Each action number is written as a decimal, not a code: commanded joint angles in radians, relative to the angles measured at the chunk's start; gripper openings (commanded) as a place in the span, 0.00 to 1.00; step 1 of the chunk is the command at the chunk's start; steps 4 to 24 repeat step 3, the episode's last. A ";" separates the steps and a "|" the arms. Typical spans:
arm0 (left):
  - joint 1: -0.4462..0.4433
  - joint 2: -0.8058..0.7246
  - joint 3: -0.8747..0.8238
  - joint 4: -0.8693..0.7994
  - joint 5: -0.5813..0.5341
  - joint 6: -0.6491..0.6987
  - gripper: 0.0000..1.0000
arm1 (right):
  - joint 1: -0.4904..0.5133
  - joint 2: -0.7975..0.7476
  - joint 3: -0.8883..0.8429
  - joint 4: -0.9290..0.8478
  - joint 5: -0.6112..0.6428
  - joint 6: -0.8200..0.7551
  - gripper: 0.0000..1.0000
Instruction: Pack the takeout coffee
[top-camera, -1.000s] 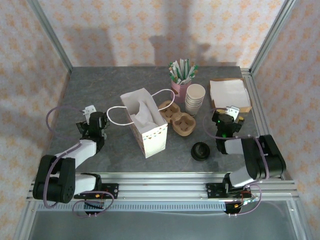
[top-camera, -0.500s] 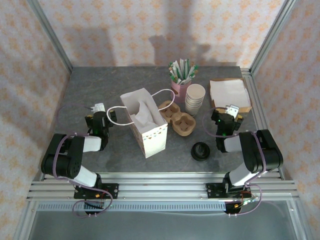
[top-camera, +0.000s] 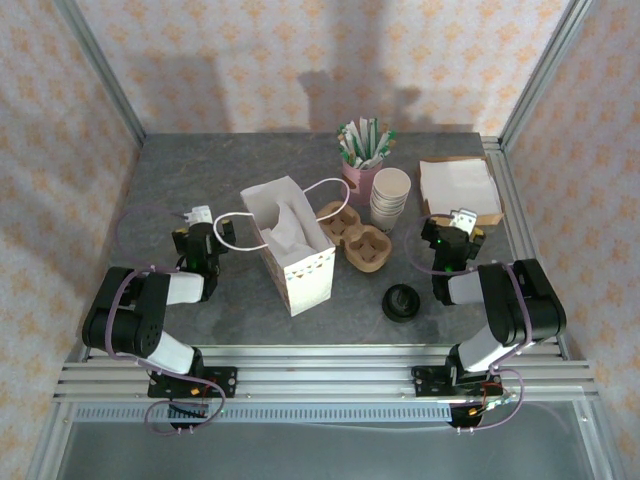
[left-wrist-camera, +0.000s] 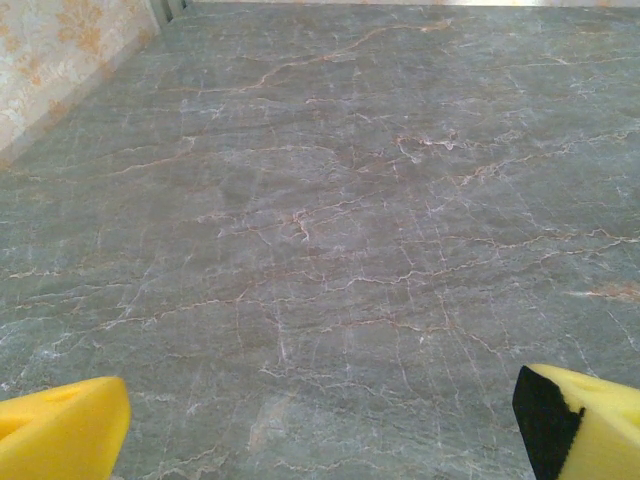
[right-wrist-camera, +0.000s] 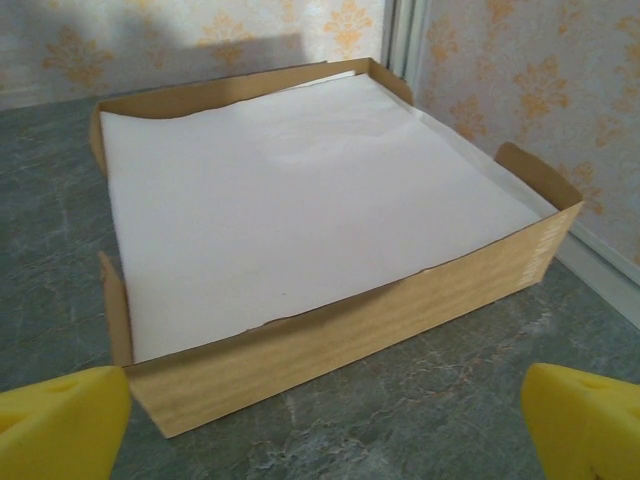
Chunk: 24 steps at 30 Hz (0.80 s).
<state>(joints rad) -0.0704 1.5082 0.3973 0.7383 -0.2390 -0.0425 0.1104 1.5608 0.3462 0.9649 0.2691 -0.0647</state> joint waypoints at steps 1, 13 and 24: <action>-0.003 -0.011 0.011 0.038 -0.013 0.023 1.00 | -0.012 0.001 0.016 -0.002 -0.048 -0.007 1.00; -0.002 -0.012 0.011 0.039 -0.013 0.024 1.00 | -0.011 0.001 0.003 0.022 -0.045 -0.010 1.00; -0.002 -0.012 0.011 0.039 -0.013 0.024 1.00 | -0.011 0.001 0.003 0.022 -0.045 -0.010 1.00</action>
